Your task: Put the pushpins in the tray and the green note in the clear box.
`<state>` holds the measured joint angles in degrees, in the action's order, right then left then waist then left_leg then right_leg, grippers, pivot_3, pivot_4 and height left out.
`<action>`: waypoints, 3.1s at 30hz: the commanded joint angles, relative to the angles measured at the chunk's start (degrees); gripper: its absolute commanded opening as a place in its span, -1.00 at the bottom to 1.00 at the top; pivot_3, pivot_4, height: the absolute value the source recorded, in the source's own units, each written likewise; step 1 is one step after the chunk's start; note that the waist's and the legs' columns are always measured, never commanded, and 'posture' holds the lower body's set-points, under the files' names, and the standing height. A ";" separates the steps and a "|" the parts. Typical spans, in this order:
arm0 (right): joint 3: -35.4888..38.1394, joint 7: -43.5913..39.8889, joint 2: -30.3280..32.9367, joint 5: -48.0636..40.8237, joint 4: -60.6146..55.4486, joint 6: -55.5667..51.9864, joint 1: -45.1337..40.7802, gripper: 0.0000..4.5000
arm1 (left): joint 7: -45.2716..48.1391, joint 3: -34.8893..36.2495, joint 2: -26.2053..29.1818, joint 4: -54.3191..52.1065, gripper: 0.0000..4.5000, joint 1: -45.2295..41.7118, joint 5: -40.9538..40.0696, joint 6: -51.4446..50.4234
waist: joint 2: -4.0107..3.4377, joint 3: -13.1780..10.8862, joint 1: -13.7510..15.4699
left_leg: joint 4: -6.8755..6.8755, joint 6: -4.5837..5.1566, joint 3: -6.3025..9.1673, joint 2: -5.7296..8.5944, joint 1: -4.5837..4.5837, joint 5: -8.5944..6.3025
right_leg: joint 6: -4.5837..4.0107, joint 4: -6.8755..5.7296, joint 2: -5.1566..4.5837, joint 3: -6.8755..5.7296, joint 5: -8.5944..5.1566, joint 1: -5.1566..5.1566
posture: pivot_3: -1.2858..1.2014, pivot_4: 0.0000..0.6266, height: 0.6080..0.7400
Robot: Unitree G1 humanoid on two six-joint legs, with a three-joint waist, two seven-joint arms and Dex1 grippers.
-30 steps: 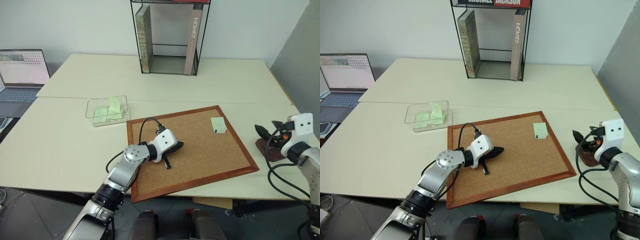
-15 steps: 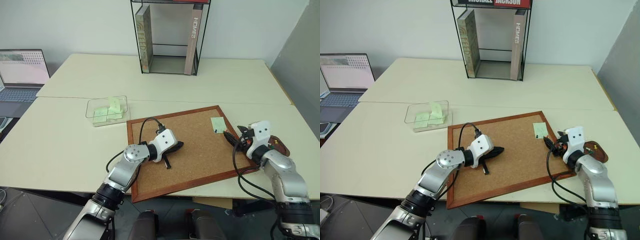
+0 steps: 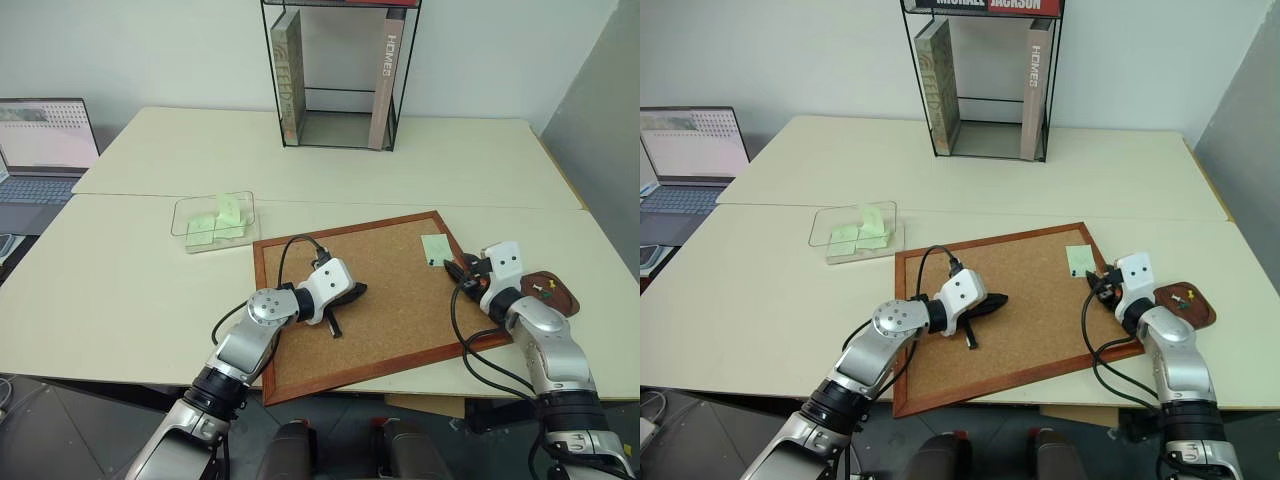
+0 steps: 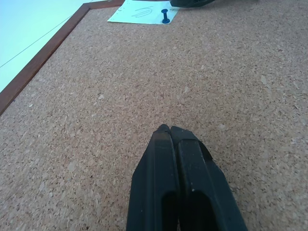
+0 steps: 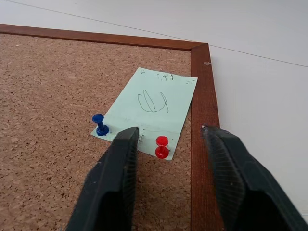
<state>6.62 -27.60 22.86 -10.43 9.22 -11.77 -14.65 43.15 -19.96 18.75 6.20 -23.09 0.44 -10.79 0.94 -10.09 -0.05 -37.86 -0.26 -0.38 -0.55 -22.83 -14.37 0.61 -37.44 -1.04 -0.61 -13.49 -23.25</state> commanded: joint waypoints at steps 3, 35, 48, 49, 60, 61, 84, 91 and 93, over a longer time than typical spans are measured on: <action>-0.57 0.18 -0.59 0.30 -0.75 0.44 -0.45 -0.66 | 0.24 -1.35 0.85 1.26 -1.00 1.35 1.83 -1.79 | 0.00 0.00 -0.03 | 0.00 0.00 0.00 0.00 0.01 0.00 | 0.00 0.00 0.00 0.00 0.00 0.00 | 0.03 -0.52 1.00; 3.12 2.37 -2.34 -4.10 -15.47 -0.51 2.37 -0.98 | 1.21 -3.30 1.11 0.99 -1.00 1.90 3.41 -2.61 | -0.01 0.01 -0.02 | 0.06 0.00 0.02 -0.01 -0.02 0.00 | 0.01 0.12 0.00 -0.01 0.00 0.01 | 0.03 -0.52 1.00; 13.43 6.82 0.90 -8.07 -16.28 -5.73 5.45 -0.98 | 1.40 -3.26 1.16 1.16 -1.00 1.83 3.45 -2.32 | -0.01 0.01 0.10 | 0.07 0.01 0.03 0.00 -0.06 -0.01 | 0.01 0.17 -0.01 -0.03 0.00 0.03 | 0.03 -0.52 1.00; 14.34 7.54 1.29 -7.75 -15.73 -5.85 5.87 -0.98 | 1.43 -3.25 1.17 1.18 -1.00 1.81 3.43 -2.25 | -0.02 0.02 0.09 | 0.08 0.01 0.03 -0.01 -0.06 -0.01 | 0.01 0.19 -0.01 -0.03 0.00 0.03 | 0.03 -0.52 1.00; 16.99 12.78 4.82 -1.69 -13.70 -6.49 12.29 -0.98 | 1.61 -3.86 0.73 2.27 -1.00 1.20 3.89 -1.03 | -0.24 0.16 0.04 | 0.08 0.01 0.00 0.01 -0.04 -0.01 | 0.01 0.21 0.00 0.00 0.01 0.04 | 0.03 -0.52 1.00; 17.16 13.03 4.83 -1.43 -13.51 -6.92 12.89 -0.98 | 1.61 -3.86 0.73 2.29 -1.00 1.20 3.91 -0.99 | -0.26 0.17 0.04 | 0.08 0.01 0.00 0.01 -0.04 -0.01 | 0.01 0.21 0.00 0.00 0.01 0.04 | 0.03 -0.52 1.00; 19.25 11.11 2.34 -7.82 -18.94 -4.16 11.83 0.77 | 1.62 -3.75 0.83 2.41 -1.00 1.61 4.34 -0.48 | -0.49 0.41 -0.03 | 0.08 0.02 0.01 0.02 -0.05 -0.01 | 0.03 0.27 0.03 0.00 0.01 0.05 | 0.03 -0.52 1.00; 19.67 8.07 3.16 -11.79 -19.39 -2.96 8.19 0.77 | 1.62 -3.79 0.60 2.52 -1.00 1.59 4.40 -0.45 | -0.47 0.43 0.04 | 0.08 0.02 0.03 0.02 -0.07 -0.01 | 0.05 0.32 0.23 0.00 0.02 0.07 | 0.03 -0.52 1.00; 17.60 6.51 4.03 -11.06 -19.85 -3.29 7.97 0.77 | 1.60 -3.83 0.48 2.61 -1.00 1.56 4.49 -0.42 | -0.48 0.43 0.09 | 0.09 0.03 0.02 0.03 -0.08 -0.02 | 0.05 0.33 0.24 0.01 0.02 0.07 | 0.03 -0.52 1.00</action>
<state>24.87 -19.68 25.58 -21.47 -8.74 -16.05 -5.90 43.95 -21.09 19.01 6.30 -23.12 3.00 -9.74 0.46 -9.66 0.04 -37.77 -0.22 -0.36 -0.52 -22.91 -14.40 0.65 -37.11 -0.79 -0.60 -13.47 -23.18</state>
